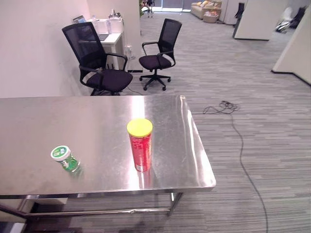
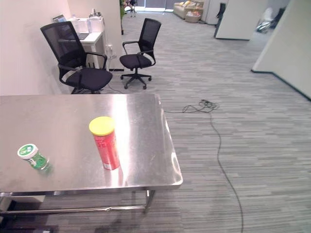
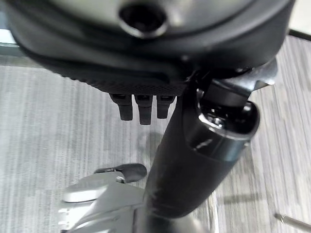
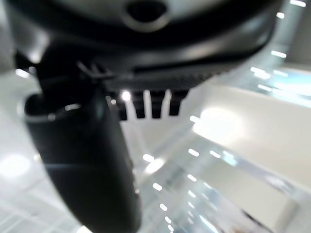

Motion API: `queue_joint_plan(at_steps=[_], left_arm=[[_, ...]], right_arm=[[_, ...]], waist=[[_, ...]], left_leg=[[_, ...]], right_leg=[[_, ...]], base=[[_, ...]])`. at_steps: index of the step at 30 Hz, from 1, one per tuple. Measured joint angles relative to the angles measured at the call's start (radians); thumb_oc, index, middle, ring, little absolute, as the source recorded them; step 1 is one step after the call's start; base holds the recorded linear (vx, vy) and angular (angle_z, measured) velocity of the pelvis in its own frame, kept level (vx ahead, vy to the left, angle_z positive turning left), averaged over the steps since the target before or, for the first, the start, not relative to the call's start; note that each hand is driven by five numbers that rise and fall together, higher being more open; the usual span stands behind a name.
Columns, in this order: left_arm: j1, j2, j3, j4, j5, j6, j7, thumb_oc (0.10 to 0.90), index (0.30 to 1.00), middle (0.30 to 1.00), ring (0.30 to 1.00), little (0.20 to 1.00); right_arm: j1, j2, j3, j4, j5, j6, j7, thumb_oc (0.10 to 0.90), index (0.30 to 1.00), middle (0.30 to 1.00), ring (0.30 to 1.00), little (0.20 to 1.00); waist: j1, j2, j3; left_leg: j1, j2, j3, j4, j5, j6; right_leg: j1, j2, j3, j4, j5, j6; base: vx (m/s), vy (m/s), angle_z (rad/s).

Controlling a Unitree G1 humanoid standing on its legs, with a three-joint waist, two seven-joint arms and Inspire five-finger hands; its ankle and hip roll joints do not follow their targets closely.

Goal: Put the goods on the table back onto the shelves and tidy them up.

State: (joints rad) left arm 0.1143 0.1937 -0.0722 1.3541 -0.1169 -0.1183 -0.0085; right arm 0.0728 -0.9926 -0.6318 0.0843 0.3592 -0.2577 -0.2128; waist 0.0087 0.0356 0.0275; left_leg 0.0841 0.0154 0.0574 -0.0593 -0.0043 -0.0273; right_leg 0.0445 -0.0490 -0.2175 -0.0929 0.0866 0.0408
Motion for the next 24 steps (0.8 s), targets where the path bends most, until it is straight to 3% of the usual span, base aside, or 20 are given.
queue_joint_plan(at_steps=[3,8,11,14,18,24], left_arm=[[-0.01,-0.017,-0.003,-0.001,0.0,0.005,0.001,0.8,0.9,0.9,0.9,0.9],[-0.019,-0.017,-0.001,-0.001,-0.003,0.006,0.001,0.8,0.9,0.9,0.9,0.9],[-0.018,-0.011,-0.001,-0.001,-0.01,0.005,0.001,0.8,0.9,0.9,0.9,0.9],[-0.018,-0.009,0.007,-0.017,-0.01,0.005,0.001,0.8,0.9,0.9,0.9,0.9],[-0.019,-0.008,0.006,-0.023,-0.008,0.003,0.0,0.8,0.9,0.9,0.9,0.9],[-0.018,-0.006,0.006,-0.022,-0.007,0.003,0.0,0.8,0.9,0.9,0.9,0.9]], right_arm=[[-0.061,0.062,0.089,-0.003,0.042,0.016,0.016,0.8,0.9,0.9,0.9,0.9],[-0.062,0.086,0.203,-0.056,0.085,0.028,0.089,0.8,0.9,0.9,0.9,0.9],[-0.064,0.098,0.219,-0.15,0.138,0.028,0.139,0.8,0.9,0.9,0.9,0.9],[-0.052,0.191,0.235,-0.336,0.197,0.023,0.194,0.8,0.9,0.9,0.9,0.9],[-0.046,0.19,0.289,-0.392,0.214,0.013,0.273,0.8,0.9,0.9,0.9,0.9],[-0.047,0.196,0.374,-0.427,0.237,0.013,0.307,0.8,0.9,0.9,0.9,0.9]], waist=[[0.013,0.019,0.011],[0.031,0.019,0.023],[0.03,0.007,0.038],[0.023,0.004,0.064],[0.026,0.003,0.068],[0.027,0.0,0.07]], left_leg=[[0.0,0.001,-0.005,0.0,0.001,-0.002],[0.002,0.012,-0.012,-0.014,0.012,-0.012],[0.002,0.017,-0.012,-0.019,0.014,-0.013],[0.003,0.02,-0.012,-0.018,0.017,-0.013],[0.005,0.02,-0.013,-0.018,0.019,-0.014],[0.013,0.02,-0.012,-0.018,0.02,-0.015]], right_leg=[[0.0,0.001,-0.002,0.0,0.001,0.0],[0.0,0.009,-0.015,0.0,-0.001,0.003],[0.0,0.013,-0.017,-0.007,-0.007,0.011],[0.0,0.016,-0.016,-0.007,-0.007,0.011],[0.002,0.015,-0.018,-0.007,-0.006,0.01],[0.003,0.016,-0.017,-0.007,-0.005,0.007]], base=[[0.01,0.008,0.05],[0.0,0.003,0.07],[0.01,-0.004,-0.01],[0.01,-0.012,-0.03],[0.0,-0.004,0.02],[0.0,0.0,0.0]])
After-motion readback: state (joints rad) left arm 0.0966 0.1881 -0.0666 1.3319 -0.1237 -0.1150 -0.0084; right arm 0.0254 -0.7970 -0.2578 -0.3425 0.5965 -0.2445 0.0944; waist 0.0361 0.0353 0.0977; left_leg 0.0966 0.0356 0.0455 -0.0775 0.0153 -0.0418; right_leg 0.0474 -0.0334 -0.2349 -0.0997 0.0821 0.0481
